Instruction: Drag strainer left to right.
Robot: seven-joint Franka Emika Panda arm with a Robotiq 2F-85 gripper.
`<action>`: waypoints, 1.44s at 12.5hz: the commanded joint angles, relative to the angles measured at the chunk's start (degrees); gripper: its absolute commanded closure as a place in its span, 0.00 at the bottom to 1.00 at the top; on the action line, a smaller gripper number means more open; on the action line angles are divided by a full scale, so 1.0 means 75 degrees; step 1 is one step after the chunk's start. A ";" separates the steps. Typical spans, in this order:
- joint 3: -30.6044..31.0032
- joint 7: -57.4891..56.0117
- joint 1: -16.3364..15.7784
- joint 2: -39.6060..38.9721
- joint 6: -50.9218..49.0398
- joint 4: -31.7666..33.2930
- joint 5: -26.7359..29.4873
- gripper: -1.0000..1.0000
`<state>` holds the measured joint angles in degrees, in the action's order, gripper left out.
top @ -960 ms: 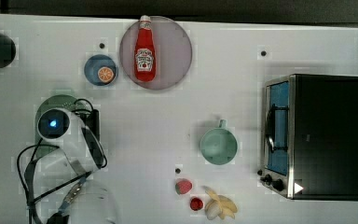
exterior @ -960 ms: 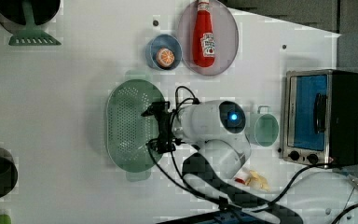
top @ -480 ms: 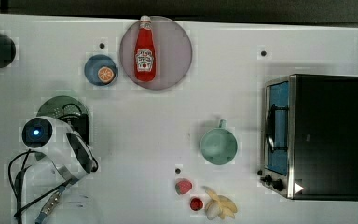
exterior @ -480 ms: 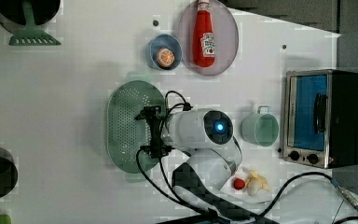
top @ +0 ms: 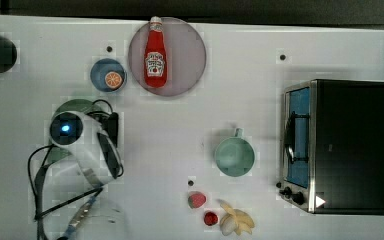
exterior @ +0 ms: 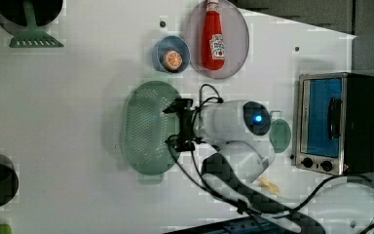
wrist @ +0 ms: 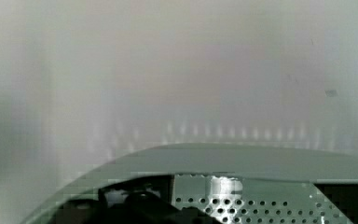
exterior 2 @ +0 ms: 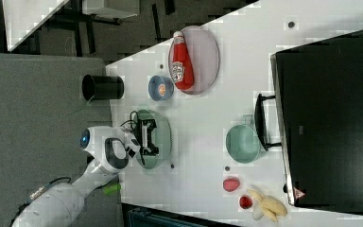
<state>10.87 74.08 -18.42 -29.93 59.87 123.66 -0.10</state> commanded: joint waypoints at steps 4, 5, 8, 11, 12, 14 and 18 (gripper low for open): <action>-0.0326 -0.1181 0.1038 0.0597 -0.0063 0.0617 -0.0072 0.00; -0.0409 -0.1376 0.1135 0.0645 -0.0062 0.0697 -0.0072 0.00; -0.0726 -0.1974 0.1339 0.0785 -0.0053 0.0920 -0.0073 0.00; -0.1114 -0.2750 0.1469 0.0896 -0.0051 0.1049 -0.0072 0.00; -0.1253 -0.2888 0.1490 0.0925 -0.0055 0.1093 -0.0072 0.00; -0.1535 -0.3094 0.1514 0.0935 -0.0046 0.1161 -0.0072 0.00; -0.2005 -0.3525 0.1536 0.0938 -0.0037 0.1184 -0.0073 0.00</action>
<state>-3.80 50.83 -6.07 -23.85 58.36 132.50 -0.79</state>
